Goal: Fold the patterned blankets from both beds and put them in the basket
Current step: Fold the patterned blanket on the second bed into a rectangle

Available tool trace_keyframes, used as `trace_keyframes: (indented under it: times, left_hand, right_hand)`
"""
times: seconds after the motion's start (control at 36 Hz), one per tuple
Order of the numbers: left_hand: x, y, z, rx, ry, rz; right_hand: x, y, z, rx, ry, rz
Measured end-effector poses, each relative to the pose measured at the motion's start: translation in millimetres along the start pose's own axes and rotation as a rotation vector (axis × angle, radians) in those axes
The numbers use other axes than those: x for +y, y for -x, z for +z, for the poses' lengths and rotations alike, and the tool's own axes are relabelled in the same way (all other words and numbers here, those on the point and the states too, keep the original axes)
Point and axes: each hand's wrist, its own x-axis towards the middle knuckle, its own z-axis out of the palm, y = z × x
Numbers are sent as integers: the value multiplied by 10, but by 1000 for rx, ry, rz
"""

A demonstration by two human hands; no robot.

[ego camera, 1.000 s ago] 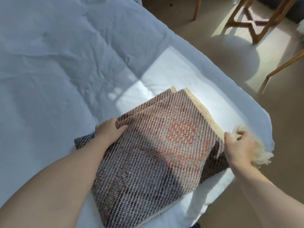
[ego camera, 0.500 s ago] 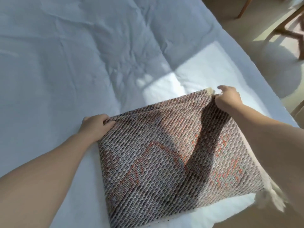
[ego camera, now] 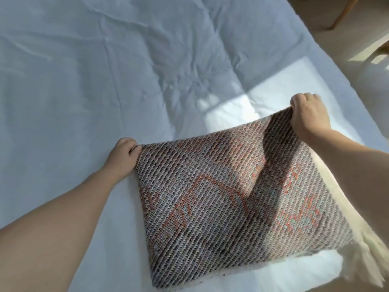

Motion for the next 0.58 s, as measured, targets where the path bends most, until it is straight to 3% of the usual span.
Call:
trace_keyframes:
  times: [0.14,0.22,0.28,0.44,0.58]
  left_hand:
    - [-149,78,78,86,45,-90]
    - [-39,217,245,188,123,-161]
    - [24,344,380,226,129,-201]
    - [110,830,732,93,32,-132]
    - [-4,1147,799,12,112,-141]
  right_hand:
    - [-189,36,194,-57,176,15]
    - [-490,271,255,-172,96,74]
    - [-778,522,287,-291,63,10]
    - [-1562,1541,338,-499,-9,-218]
    - [-1890,2279,341,-577,-10,-260]
